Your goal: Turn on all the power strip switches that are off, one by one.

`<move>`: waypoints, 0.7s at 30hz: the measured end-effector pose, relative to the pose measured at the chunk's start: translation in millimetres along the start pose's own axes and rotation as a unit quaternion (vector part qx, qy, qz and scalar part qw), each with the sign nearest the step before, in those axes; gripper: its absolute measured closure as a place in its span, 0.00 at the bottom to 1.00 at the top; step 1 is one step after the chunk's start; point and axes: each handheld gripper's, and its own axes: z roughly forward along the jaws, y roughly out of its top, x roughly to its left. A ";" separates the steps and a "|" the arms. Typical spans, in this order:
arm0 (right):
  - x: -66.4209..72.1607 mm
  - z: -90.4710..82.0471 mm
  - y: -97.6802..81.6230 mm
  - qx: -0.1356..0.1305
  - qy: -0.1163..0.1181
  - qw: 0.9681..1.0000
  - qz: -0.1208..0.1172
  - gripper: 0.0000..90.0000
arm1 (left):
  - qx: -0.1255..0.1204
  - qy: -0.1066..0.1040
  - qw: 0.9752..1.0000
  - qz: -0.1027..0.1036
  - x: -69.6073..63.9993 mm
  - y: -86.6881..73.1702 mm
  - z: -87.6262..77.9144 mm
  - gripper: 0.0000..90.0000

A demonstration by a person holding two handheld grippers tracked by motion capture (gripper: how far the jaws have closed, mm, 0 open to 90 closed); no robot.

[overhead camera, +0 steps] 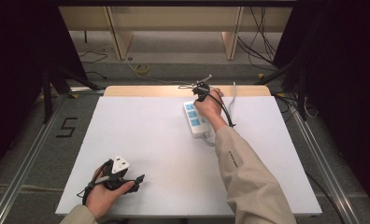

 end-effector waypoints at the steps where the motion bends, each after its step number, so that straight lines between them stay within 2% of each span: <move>1: -0.1 0.1 0.3 0.001 0.001 1.000 0.000 1.00 | 0.000 0.000 1.000 0.000 0.1 0.0 -0.1 0.26; 4: 1.1 0.6 0.9 0.004 -0.004 1.000 -0.009 1.00 | 0.000 0.000 1.000 0.000 -0.2 0.0 -0.1 0.26; 16: 0.6 -0.4 -1.5 0.002 0.001 1.000 -0.002 1.00 | 0.001 -0.001 1.000 -0.003 -0.8 -0.9 -0.4 0.26; 21: -4.5 -14.0 -0.7 -0.020 0.001 1.000 -0.003 1.00 | 0.002 0.000 1.000 -0.004 -0.2 -1.2 -0.2 0.26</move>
